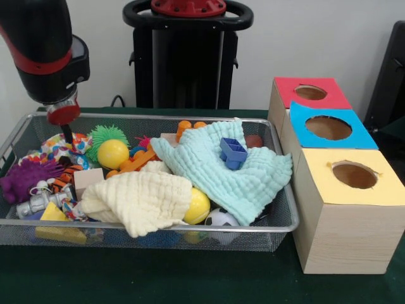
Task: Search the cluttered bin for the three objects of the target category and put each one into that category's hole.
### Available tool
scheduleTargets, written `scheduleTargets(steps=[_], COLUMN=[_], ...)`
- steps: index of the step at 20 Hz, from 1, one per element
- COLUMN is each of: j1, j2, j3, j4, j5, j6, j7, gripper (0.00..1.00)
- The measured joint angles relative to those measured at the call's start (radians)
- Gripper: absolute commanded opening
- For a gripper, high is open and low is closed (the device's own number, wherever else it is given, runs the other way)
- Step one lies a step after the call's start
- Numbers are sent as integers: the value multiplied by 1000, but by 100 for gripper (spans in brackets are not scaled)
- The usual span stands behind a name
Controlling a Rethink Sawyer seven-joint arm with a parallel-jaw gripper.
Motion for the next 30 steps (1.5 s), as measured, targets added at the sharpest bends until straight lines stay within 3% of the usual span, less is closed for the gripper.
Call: scheduleTargets(steps=[17, 29, 30], j1=[-16, -13, -12], j2=[70, 74, 74], j3=[45, 45, 45], j4=[32, 31, 31], j5=[0, 8, 10], j6=[-160, -162, -162], j7=[0, 0, 0], gripper=[100, 100, 0])
